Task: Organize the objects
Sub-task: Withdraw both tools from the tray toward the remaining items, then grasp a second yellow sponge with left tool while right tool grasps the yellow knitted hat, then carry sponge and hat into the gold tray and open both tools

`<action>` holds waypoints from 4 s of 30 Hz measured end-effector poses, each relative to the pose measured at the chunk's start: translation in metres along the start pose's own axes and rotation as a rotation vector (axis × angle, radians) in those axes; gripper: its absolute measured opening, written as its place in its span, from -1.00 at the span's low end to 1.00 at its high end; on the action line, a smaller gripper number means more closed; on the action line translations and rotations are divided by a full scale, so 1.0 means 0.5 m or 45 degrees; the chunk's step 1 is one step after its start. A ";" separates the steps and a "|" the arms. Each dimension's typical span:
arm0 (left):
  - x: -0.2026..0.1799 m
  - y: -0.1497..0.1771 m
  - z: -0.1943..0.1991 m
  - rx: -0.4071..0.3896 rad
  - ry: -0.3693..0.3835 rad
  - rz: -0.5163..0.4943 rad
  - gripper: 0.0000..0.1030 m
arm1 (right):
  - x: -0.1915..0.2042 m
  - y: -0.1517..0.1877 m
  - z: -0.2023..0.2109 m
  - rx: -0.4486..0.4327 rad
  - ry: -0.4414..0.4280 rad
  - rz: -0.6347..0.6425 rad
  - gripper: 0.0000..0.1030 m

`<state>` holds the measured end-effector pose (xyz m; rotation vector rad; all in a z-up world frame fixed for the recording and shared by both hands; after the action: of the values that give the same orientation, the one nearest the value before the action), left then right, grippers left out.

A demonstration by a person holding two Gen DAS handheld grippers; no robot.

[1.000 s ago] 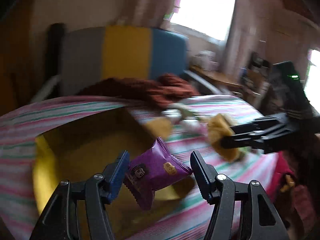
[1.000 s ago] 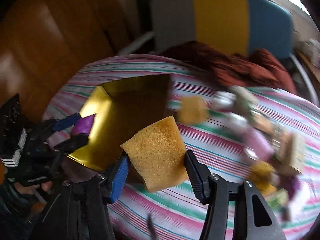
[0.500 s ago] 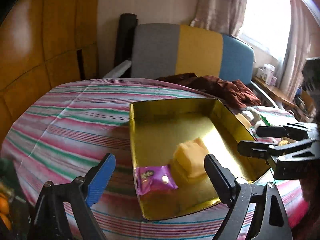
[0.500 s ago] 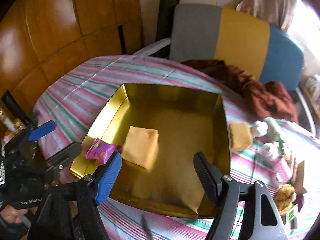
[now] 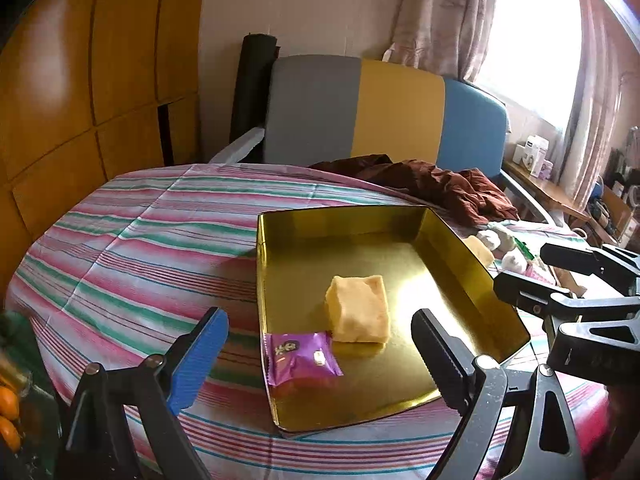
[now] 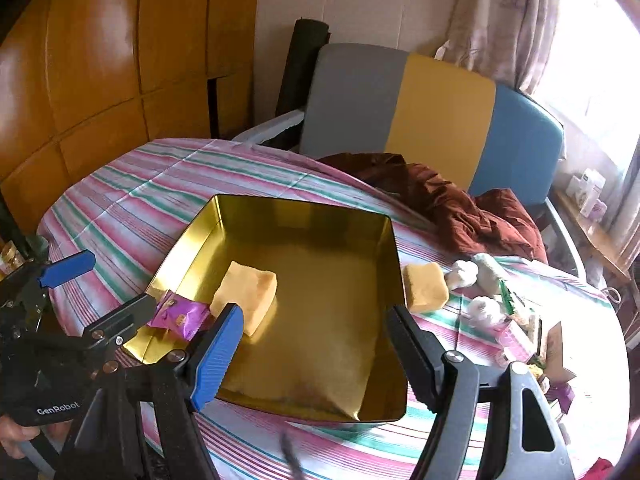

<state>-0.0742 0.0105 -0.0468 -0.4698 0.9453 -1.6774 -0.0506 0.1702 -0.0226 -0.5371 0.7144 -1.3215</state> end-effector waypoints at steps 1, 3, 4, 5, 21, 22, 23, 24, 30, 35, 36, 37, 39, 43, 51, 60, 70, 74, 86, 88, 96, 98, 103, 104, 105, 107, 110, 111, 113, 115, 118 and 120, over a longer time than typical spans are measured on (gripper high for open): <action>-0.004 0.000 0.001 0.001 0.001 -0.006 0.81 | -0.002 0.001 0.001 -0.003 0.001 -0.004 0.47; -0.011 -0.002 0.002 0.000 0.004 -0.018 0.81 | -0.010 0.002 0.004 -0.009 0.004 -0.015 0.46; -0.017 -0.003 0.003 0.001 0.007 -0.025 0.81 | -0.013 0.003 0.005 -0.013 0.007 -0.019 0.47; -0.021 -0.003 0.003 0.002 0.009 -0.030 0.81 | -0.016 0.003 0.007 -0.018 0.013 -0.023 0.47; -0.112 0.000 -0.031 0.071 0.073 -0.151 0.81 | -0.134 0.061 -0.041 0.077 0.094 -0.158 0.46; -0.123 0.001 -0.036 0.077 0.087 -0.165 0.82 | -0.149 0.069 -0.047 0.093 0.106 -0.176 0.46; -0.130 0.001 -0.039 0.082 0.096 -0.176 0.82 | -0.167 0.078 -0.052 0.108 0.120 -0.195 0.46; -0.137 0.001 -0.043 0.088 0.105 -0.186 0.82 | -0.188 0.087 -0.057 0.124 0.135 -0.219 0.46; -0.193 0.001 -0.066 0.114 0.171 -0.250 0.82 | -0.321 0.141 -0.077 0.225 0.198 -0.378 0.46; -0.238 0.002 -0.084 0.138 0.229 -0.304 0.82 | -0.436 0.177 -0.089 0.307 0.270 -0.474 0.46; -0.245 0.002 -0.088 0.143 0.239 -0.313 0.82 | -0.459 0.182 -0.092 0.325 0.283 -0.482 0.47; -0.255 0.002 -0.092 0.150 0.250 -0.325 0.82 | -0.480 0.186 -0.098 0.345 0.294 -0.490 0.47; -0.268 0.002 -0.098 0.157 0.266 -0.344 0.82 | -0.515 0.193 -0.112 0.377 0.312 -0.492 0.47; -0.301 -0.002 -0.111 0.169 0.306 -0.390 0.82 | -0.568 0.212 -0.156 0.455 0.335 -0.487 0.50; -0.366 -0.041 -0.146 0.178 0.369 -0.536 0.82 | -0.563 0.245 -0.215 0.550 0.215 -0.492 0.49; -0.471 -0.102 -0.269 0.302 0.472 -0.874 0.82 | -0.559 0.256 -0.209 0.572 0.198 -0.509 0.48; -0.528 -0.110 -0.451 0.505 0.458 -1.186 0.94 | -0.566 0.246 -0.220 0.567 0.164 -0.519 0.49; -0.527 -0.097 -0.501 0.567 0.432 -1.267 0.94 | -0.570 0.244 -0.221 0.567 0.154 -0.530 0.49; -0.534 -0.061 -0.553 0.660 0.477 -1.248 0.15 | -0.570 0.252 -0.240 0.611 0.129 -0.524 0.26; -0.530 -0.062 -0.542 0.636 0.476 -1.224 0.13 | -0.574 0.253 -0.240 0.610 0.125 -0.531 0.13; -0.503 -0.106 -0.422 0.460 0.532 -0.981 0.13 | -0.602 0.243 -0.226 0.537 0.106 -0.628 -0.18; -0.495 -0.118 -0.379 0.420 0.549 -0.895 0.13 | -0.616 0.239 -0.221 0.506 0.096 -0.663 -0.19; -0.481 -0.130 -0.292 0.338 0.572 -0.755 0.14 | -0.625 0.222 -0.205 0.428 0.062 -0.707 -0.19; -0.476 -0.128 -0.271 0.320 0.574 -0.738 0.14 | -0.623 0.214 -0.198 0.390 0.015 -0.708 -0.19; -0.474 -0.127 -0.269 0.309 0.567 -0.731 0.14 | -0.612 0.201 -0.186 0.338 -0.064 -0.707 -0.19; -0.458 -0.119 -0.240 0.288 0.558 -0.682 0.14 | -0.590 0.168 -0.156 0.206 -0.207 -0.680 -0.19; -0.428 -0.105 -0.213 0.278 0.553 -0.597 0.14 | -0.576 0.155 -0.142 0.153 -0.293 -0.672 -0.19; -0.417 -0.100 -0.204 0.277 0.550 -0.572 0.14 | -0.576 0.153 -0.140 0.142 -0.306 -0.677 -0.19; -0.390 -0.089 -0.186 0.270 0.534 -0.511 0.15 | -0.574 0.160 -0.145 0.164 -0.277 -0.667 -0.19; -0.364 -0.077 -0.172 0.263 0.502 -0.474 0.15 | -0.564 0.165 -0.154 0.197 -0.246 -0.633 -0.19; -0.313 -0.062 -0.151 0.250 0.447 -0.379 0.15 | -0.528 0.168 -0.159 0.231 -0.222 -0.528 -0.19; -0.277 -0.053 -0.138 0.236 0.391 -0.328 0.15 | -0.503 0.172 -0.159 0.251 -0.207 -0.463 -0.18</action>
<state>-0.0956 0.1658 -0.0463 -0.2183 0.9663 -2.0923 -0.0739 0.4363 -0.0974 -0.6256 0.3561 -1.6443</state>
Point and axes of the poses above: each gripper's, at about its wrist camera, not at the fingertips, and z roughly against the way its jaws point, x to its left, y to its underside, the point moved 5 cm from there along -z, roughly the way its jaws point, and after that the axes turned 6 degrees about y, right-handed, at the moved point
